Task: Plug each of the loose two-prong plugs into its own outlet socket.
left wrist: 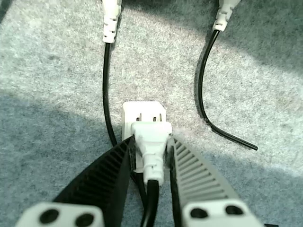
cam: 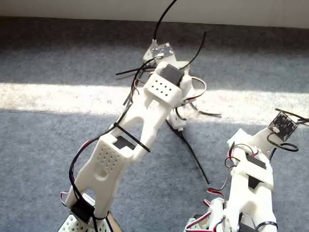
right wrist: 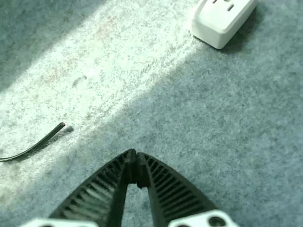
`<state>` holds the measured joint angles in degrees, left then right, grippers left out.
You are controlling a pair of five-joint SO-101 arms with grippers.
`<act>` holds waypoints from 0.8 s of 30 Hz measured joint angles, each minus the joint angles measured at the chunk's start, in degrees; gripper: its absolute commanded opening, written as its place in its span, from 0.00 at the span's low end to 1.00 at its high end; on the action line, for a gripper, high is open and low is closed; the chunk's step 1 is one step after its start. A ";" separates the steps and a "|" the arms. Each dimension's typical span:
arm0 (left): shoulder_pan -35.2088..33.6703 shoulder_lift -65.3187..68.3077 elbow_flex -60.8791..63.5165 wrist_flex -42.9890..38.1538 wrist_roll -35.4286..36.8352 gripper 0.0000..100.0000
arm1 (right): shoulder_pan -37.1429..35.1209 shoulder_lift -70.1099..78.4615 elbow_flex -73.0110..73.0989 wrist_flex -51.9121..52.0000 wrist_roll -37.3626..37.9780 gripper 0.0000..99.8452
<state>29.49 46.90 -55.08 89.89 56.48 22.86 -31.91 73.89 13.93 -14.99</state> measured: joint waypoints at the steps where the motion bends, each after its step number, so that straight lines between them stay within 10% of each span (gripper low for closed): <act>1: 0.00 0.00 0.00 0.00 0.00 0.01 | 0.00 0.00 0.00 0.00 0.00 0.01; 24: 0.00 0.00 0.09 0.79 0.00 0.01 | 0.09 0.00 0.00 0.00 0.00 0.01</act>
<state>29.49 46.90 -54.99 90.68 56.48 22.95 -31.91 73.89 13.93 -14.99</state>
